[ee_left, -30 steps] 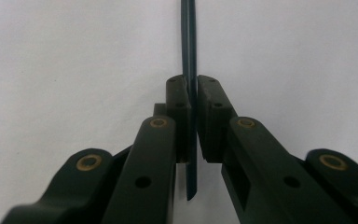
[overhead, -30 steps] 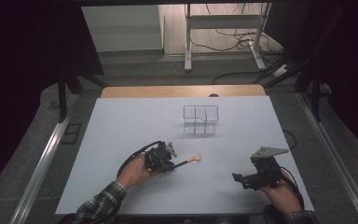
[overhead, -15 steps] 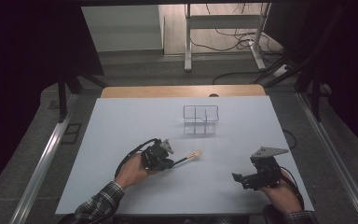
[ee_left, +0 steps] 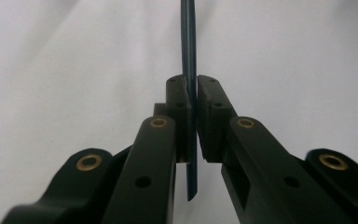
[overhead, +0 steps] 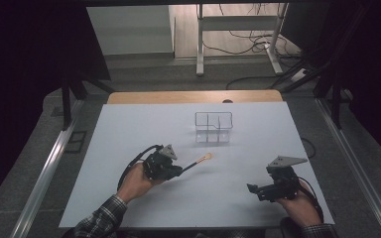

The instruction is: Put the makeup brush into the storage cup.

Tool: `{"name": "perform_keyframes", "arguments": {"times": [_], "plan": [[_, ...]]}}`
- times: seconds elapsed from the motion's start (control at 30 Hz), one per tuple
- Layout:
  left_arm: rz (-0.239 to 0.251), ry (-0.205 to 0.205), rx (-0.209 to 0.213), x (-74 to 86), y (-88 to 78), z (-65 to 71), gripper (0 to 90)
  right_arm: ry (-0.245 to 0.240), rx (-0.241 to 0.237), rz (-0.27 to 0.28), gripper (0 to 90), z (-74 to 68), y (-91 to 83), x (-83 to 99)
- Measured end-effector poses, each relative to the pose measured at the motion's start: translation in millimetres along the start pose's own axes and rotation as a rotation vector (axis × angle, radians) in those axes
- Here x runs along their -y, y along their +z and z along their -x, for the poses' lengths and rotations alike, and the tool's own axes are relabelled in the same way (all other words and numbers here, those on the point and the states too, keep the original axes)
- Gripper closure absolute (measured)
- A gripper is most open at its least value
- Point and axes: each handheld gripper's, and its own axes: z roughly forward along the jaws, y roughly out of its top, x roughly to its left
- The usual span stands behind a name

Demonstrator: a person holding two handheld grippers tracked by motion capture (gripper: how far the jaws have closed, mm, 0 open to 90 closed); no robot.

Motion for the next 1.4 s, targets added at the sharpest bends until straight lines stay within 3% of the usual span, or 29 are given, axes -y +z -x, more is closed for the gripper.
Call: {"name": "perform_keyframes", "arguments": {"times": [0.3,0.97,1.4], "plan": [[0.102,-0.031,0.004,7.7,-17.8,0.0,85.1,-0.005,-0.001,0.000,2.5,0.0,0.4,-0.1],[0.294,-0.029,0.006,16.7,-46.8,7.7,85.1,-0.003,-0.001,-0.001,2.5,-0.1,1.0,-0.1],[0.400,-0.043,0.016,33.0,-65.0,16.8,85.1,0.002,-0.001,-0.001,2.3,0.2,0.7,-0.1]]}}
